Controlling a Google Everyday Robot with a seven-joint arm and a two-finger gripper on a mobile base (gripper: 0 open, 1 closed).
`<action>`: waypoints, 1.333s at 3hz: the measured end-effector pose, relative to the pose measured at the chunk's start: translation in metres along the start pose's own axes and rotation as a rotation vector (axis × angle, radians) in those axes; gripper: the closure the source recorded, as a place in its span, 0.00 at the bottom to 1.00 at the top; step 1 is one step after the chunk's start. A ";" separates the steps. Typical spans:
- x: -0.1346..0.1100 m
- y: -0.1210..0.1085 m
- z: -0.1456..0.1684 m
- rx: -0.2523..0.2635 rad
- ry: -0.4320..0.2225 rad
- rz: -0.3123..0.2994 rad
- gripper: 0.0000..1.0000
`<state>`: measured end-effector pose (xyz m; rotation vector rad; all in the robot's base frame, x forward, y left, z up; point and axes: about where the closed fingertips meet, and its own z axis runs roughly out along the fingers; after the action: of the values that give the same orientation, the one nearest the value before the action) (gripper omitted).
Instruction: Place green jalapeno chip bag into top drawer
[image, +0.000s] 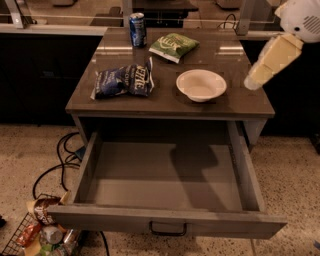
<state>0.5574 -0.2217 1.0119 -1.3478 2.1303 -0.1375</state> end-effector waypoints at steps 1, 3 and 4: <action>-0.031 -0.048 0.026 0.056 -0.157 0.142 0.00; -0.107 -0.125 0.089 0.056 -0.470 0.400 0.00; -0.108 -0.125 0.089 0.056 -0.470 0.400 0.00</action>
Offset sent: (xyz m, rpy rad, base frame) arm 0.1945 0.0360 0.0357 0.6393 -0.2347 -0.2005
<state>0.7361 -0.1700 1.0355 -0.7981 1.9209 0.2558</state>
